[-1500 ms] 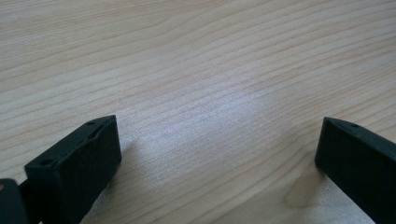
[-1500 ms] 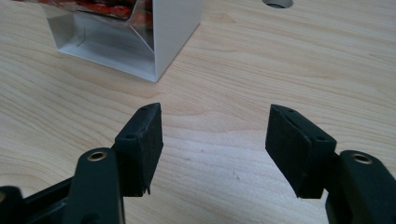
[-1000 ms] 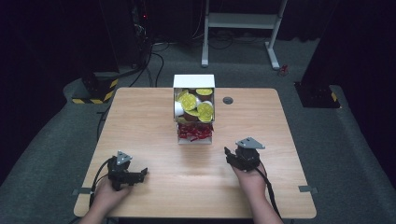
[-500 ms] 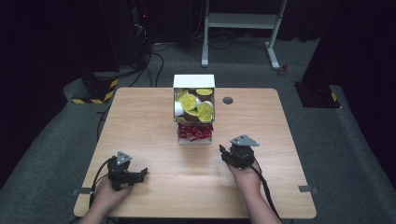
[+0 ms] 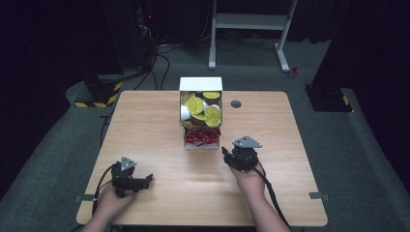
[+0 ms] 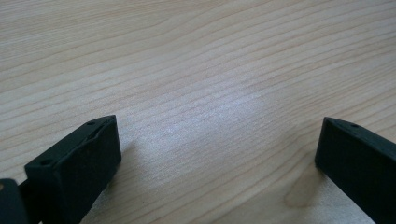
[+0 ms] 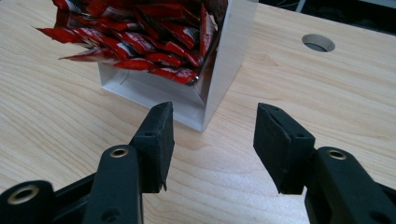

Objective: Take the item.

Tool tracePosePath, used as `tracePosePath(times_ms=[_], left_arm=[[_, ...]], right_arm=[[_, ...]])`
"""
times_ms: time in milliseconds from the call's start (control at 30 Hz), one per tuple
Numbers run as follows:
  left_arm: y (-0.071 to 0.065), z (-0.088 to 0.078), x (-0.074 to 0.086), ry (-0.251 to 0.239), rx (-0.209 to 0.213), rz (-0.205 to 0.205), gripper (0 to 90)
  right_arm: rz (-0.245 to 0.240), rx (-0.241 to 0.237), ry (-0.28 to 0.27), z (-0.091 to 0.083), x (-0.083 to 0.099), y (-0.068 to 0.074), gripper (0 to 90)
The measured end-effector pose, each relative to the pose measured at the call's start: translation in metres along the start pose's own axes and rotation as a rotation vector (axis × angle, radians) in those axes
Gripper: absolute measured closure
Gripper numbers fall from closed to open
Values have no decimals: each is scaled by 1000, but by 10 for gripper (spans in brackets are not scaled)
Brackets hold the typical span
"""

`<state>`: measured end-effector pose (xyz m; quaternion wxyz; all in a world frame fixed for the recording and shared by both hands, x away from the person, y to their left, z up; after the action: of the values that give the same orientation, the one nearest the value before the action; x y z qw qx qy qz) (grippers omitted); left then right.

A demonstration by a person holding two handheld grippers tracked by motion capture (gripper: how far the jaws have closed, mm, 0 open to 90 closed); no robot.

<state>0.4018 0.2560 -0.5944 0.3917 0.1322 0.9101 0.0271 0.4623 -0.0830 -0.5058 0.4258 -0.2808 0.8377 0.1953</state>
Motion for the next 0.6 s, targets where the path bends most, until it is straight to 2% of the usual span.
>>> tracePosePath(times_ms=[600], left_arm=[[0, 0, 0, 0, 0, -1, 6]], right_arm=[[-11, -14, -42, 7, -25, 0, 547]])
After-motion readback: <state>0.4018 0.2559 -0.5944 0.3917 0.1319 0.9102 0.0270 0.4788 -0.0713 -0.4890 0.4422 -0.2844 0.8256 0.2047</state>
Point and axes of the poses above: each handheld gripper's, and its own axes: z roughly forward along the jaws, x roughly out of its underside, y roughly to its left, the point moved 9 cm from there along z, roughly forward along the jaws, and after that the axes turned 12 degrees about -x, right-handed, at the moved point
